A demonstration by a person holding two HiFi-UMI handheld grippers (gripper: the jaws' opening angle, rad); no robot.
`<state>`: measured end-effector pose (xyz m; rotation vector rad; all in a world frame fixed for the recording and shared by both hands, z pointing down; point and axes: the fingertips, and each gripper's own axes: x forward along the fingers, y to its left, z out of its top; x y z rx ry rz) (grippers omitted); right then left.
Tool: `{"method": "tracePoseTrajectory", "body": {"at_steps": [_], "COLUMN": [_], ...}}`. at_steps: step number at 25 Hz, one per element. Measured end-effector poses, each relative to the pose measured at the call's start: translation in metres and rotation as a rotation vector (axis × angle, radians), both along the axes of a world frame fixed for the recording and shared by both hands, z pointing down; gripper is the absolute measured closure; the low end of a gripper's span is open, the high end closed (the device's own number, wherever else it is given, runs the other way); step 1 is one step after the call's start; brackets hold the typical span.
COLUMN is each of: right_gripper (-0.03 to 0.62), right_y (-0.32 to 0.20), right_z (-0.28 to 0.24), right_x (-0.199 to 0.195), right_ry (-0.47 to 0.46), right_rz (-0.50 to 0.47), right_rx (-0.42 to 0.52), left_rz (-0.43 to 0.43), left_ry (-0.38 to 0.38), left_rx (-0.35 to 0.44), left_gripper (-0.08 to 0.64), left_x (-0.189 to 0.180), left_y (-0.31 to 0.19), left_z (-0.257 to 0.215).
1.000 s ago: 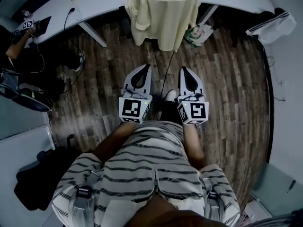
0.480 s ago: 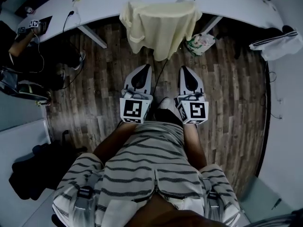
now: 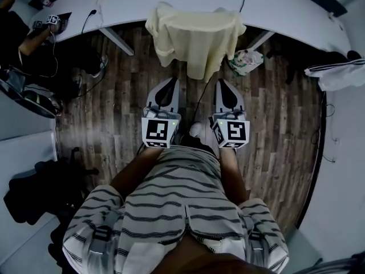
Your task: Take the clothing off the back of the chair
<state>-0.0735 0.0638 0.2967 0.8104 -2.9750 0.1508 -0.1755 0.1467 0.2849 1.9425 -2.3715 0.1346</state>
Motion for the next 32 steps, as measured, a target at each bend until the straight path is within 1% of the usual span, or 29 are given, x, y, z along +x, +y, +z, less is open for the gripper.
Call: {"method": "tracePoseTrajectory", "body": {"at_steps": [6,10,13,21,27,32], "right_gripper": [0.574,0.574,0.574,0.574,0.574,0.572], "right_y": [-0.013,-0.019,-0.026,-0.047,-0.064,-0.083], "right_z": [0.005,0.009,0.008,0.002,0.003,0.009], "right_x": [-0.010,-0.020,-0.029,-0.041,-0.054,-0.060], "right_ry": [-0.001,0.009,0.012,0.039,0.055,0.068], "right_rz": [-0.015,-0.021,-0.011,0.036,0.051,0.065], "right_rx": [-0.031,-0.037,-0.027,-0.002,-0.001,-0.021], "left_rz": [-0.028,-0.038,-0.040,-0.002,-0.011,-0.021], "left_ry": [-0.008,-0.001,0.006,0.017,0.027,0.030], "left_rx": [-0.015,-0.006,0.006,0.000,-0.003,-0.020], "left_gripper": [0.534,0.534,0.534,0.534,0.534,0.534], "left_x": [-0.014,-0.028,-0.041,-0.061,-0.084,-0.098], "left_y": [-0.007,-0.015,-0.021,-0.040,-0.059,-0.075], "left_z": [-0.004,-0.003,-0.002,0.002,0.004,0.007]}}
